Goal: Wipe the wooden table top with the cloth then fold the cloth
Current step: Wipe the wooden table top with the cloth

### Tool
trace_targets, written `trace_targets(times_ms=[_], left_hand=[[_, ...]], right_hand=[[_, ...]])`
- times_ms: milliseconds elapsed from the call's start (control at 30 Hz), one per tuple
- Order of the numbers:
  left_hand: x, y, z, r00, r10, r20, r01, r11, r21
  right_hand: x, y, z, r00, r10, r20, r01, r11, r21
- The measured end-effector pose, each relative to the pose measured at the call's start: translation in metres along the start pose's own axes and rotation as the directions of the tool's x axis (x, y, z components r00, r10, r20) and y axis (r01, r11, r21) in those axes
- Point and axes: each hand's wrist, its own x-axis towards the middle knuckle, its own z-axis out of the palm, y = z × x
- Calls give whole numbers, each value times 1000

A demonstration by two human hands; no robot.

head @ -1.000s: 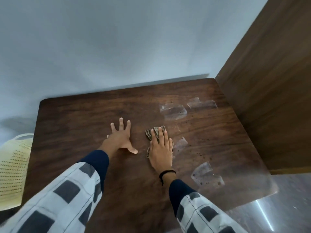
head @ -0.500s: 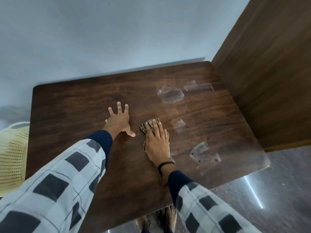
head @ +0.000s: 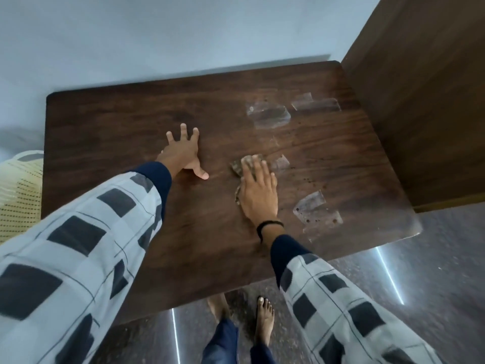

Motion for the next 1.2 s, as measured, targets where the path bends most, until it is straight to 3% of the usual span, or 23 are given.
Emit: trace_targets(times_ms=[100,200,300,400,500,600,700,800,900,1000,1067,1133,1200], left_hand=[[3,-1,1,1000,1,-15,-1,1000,-5],[5,-1,0,1000,-2,-23,2,1000,-14],[4,-1,-2,1000,-14,-19,14,1000,-1],[1,0,-1,1000,-9,-27,9,1000,0],[0,-1,-1,999,-13,-38,12,1000,-13],[-2,2,-2,999,-20,-39,19,1000,-14],[-9,3,1,998,-18,-67,16,999,-38],[-18,-2,12,989,-30,-142,16,995,-102],[-25,-3,20,972,-22,-235,-15,988,-153],[-31,2,17,958,-6,-287,-24,995,-100],[-36,8,17,947,10,-321,-19,1000,-25],[-45,16,20,937,36,-349,-16,998,60],[-54,23,31,955,61,-289,-49,998,47]], right_hand=[[-35,5,6,987,144,-66,-142,989,39],[-77,-12,21,998,-6,-69,8,999,32],[-44,-8,14,983,-177,-40,177,984,-21],[-10,17,-3,1000,-20,-23,20,1000,-6],[-39,21,3,984,150,-91,-147,988,39],[-85,-1,21,995,5,-96,-4,1000,11],[-59,-4,16,986,-156,-65,154,988,-24],[-31,18,0,999,-8,-44,7,1000,-18],[-68,21,7,982,164,-98,-160,986,47],[-119,-2,23,996,-30,-83,31,999,10],[-106,-1,24,982,-178,-70,177,984,-14],[-78,9,13,984,-172,-36,172,985,-19],[-61,26,2,998,-69,-12,69,998,-11]])
